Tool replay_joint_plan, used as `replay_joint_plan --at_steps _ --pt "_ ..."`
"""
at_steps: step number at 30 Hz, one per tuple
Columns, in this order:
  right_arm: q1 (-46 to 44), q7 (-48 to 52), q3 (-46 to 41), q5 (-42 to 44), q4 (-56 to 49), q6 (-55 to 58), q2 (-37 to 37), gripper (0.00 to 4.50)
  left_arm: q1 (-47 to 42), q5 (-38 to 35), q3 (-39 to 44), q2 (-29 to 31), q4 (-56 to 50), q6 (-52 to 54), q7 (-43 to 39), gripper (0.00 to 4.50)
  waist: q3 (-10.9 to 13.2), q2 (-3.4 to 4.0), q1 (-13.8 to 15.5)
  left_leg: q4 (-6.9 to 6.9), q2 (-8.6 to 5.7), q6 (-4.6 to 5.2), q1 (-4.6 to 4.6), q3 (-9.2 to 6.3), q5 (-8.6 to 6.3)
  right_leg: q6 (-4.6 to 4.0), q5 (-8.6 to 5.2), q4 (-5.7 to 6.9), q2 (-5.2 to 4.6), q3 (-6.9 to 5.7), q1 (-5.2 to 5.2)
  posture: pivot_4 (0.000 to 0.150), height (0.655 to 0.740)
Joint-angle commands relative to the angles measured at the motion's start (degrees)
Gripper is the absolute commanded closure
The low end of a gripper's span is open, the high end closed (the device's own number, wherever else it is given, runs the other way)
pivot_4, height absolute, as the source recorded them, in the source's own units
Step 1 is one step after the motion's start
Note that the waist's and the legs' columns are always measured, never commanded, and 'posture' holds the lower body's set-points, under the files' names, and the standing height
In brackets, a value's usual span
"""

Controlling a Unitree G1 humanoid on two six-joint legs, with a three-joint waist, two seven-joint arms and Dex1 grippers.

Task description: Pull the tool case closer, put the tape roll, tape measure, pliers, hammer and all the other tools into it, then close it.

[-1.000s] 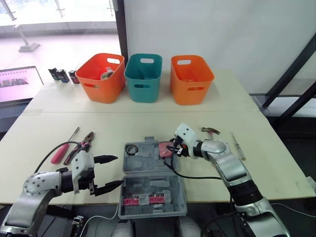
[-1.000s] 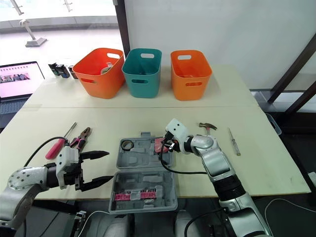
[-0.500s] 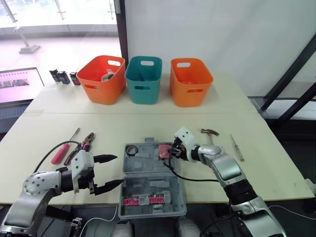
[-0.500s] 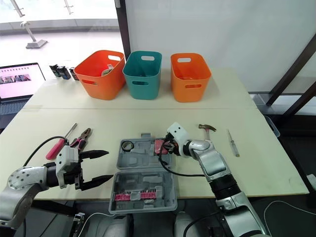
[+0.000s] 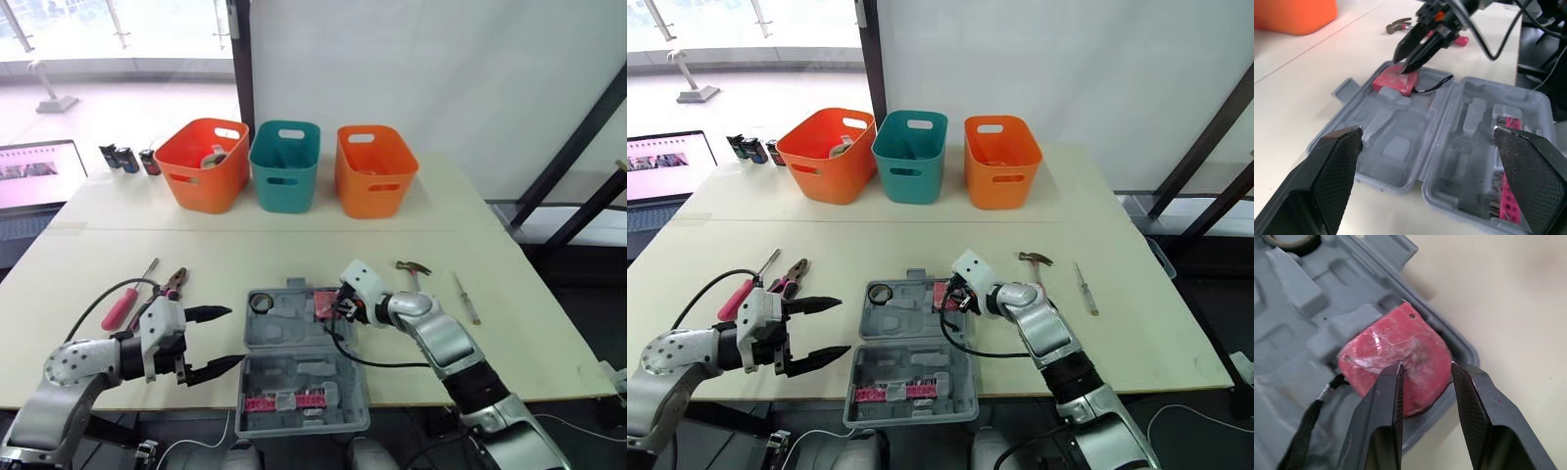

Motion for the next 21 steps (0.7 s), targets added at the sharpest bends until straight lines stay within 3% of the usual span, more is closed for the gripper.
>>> replay_joint_plan --at_steps 1,5,6,8,12,15,21 --pt "-0.31 3.09 -9.45 8.52 -14.30 2.08 -2.37 2.87 0.67 -2.49 5.90 1.33 0.84 1.19 0.83 0.00 0.45 0.59 0.05 0.02 0.00 0.03 -0.33 0.01 0.02 0.00 0.04 0.02 0.01 0.01 -0.12 0.150 0.7400" --pt "4.96 7.08 -20.32 14.81 -21.96 4.15 -10.87 2.87 3.56 -2.90 13.25 2.62 5.31 -0.07 0.55 0.00 0.63 0.79 0.33 0.01 0.00 0.08 -0.88 -0.02 0.03 0.27 0.04 0.17 0.03 -0.01 -0.70 0.150 0.7400" --pt "7.43 8.68 -23.99 16.53 -22.64 4.42 -13.52 2.64 4.49 -2.70 15.78 3.20 7.44 -0.40 0.73 0.00 0.64 0.77 0.53 -0.02 0.00 0.13 -0.88 -0.03 -0.01 0.31 -0.01 0.15 0.03 -0.03 -0.68 0.150 0.7400" --pt "12.86 11.95 -30.62 19.12 -22.69 3.85 -18.43 2.11 6.18 -1.78 20.39 4.79 12.76 -1.59 0.58 0.00 0.65 0.72 0.70 -0.04 0.00 0.27 -0.88 0.00 -0.10 0.37 -0.09 0.07 0.03 -0.05 -0.63 0.150 0.7400" --pt "25.20 18.53 -42.01 21.85 -20.23 0.03 -25.37 0.09 8.79 -0.41 28.33 8.97 26.82 -5.12 -0.74 0.00 0.74 0.77 0.50 0.00 0.00 0.49 -0.88 0.09 -0.24 0.27 -0.17 -0.01 0.00 -0.02 -0.64 0.150 0.7400" --pt "32.65 21.46 -48.61 21.70 -14.72 -5.69 -27.75 0.04 9.25 0.57 31.68 12.20 38.09 -8.93 -2.25 0.00 0.77 0.70 -0.08 0.03 0.00 0.48 -0.83 0.12 -0.26 0.21 -0.14 -0.04 -0.02 -0.02 -0.63 0.150 0.7400" --pt "40.67 23.85 -53.48 21.25 -5.39 -14.37 -28.02 0.04 6.70 2.81 32.54 16.54 54.16 -15.99 -3.19 0.00 0.78 0.63 -0.21 0.16 -0.03 0.24 -0.62 0.37 -0.39 0.01 -0.01 -0.31 -0.34 -0.04 -0.77 0.150 0.7400"
